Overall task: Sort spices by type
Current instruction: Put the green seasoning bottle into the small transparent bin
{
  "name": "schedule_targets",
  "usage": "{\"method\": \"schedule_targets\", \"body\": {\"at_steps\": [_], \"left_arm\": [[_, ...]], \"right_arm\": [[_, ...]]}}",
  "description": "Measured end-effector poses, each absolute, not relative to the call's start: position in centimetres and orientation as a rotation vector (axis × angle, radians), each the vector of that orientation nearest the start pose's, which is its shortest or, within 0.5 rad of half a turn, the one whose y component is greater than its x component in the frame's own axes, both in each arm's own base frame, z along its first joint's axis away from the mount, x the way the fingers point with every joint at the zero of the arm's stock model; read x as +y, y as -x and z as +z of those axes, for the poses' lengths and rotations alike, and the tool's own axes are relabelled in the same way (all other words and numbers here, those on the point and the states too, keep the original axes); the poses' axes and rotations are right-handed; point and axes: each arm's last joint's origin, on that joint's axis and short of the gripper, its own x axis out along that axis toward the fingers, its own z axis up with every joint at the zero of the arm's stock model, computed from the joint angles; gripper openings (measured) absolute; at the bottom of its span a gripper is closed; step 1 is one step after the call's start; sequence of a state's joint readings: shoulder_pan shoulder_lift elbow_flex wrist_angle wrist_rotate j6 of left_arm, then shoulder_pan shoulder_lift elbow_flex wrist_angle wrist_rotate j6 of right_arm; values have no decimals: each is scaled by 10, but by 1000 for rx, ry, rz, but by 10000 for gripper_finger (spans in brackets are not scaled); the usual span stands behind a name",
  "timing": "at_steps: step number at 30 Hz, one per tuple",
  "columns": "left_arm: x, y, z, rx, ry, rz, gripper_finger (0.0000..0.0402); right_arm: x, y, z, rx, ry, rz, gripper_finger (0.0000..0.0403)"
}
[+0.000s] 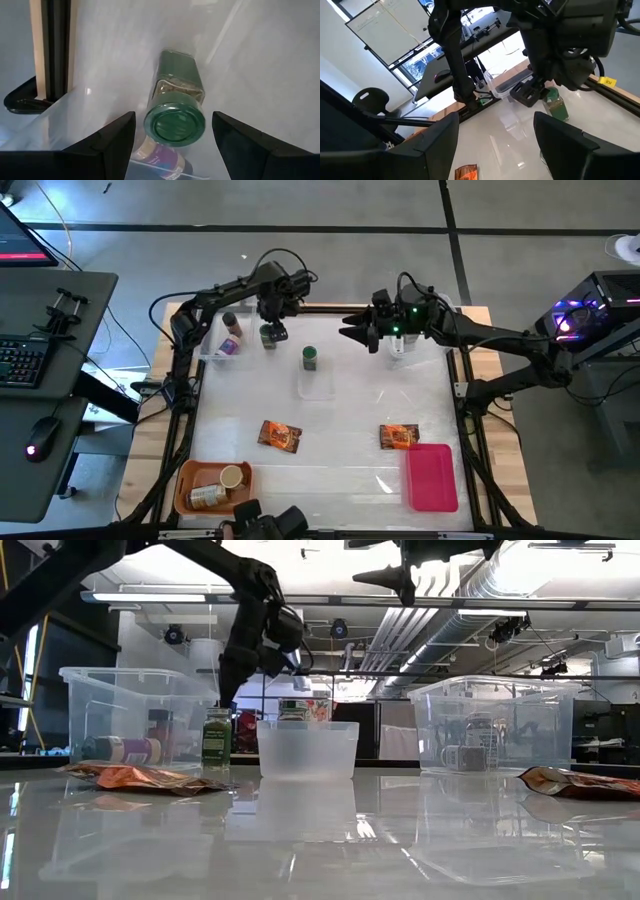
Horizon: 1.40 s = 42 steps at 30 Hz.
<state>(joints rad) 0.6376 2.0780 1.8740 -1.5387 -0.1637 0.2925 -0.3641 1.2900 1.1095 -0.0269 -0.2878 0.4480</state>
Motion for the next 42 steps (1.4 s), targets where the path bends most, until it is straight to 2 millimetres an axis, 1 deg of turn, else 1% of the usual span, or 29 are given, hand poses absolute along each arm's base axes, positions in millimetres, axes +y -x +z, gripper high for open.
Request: {"method": "schedule_targets", "body": {"at_steps": [8, 15, 22, 29, 37, 40, 42], "left_arm": [[233, -304, 246, 1815, 237, 344, 248], [233, -306, 245, 1781, 255, 333, 248], [232, -304, 245, 1803, 267, 322, 248], [229, -298, 228, 1881, 253, 320, 248], [232, -302, 226, 1834, 240, 374, 248], [233, -302, 226, 1831, 235, 371, 239], [232, -301, 226, 1846, 239, 365, 223]], "right_arm": [[-96, -276, 351, 192, -516, -122, 252], [-96, -275, 350, 202, -513, -124, 252], [-96, -275, 348, 218, -522, -128, 252], [-96, -275, 348, 221, -523, -129, 252], [-96, -275, 348, 220, -524, -129, 252], [-96, -275, 348, 220, -524, -129, 252], [-96, -275, 348, 220, -524, -129, 252]]}}
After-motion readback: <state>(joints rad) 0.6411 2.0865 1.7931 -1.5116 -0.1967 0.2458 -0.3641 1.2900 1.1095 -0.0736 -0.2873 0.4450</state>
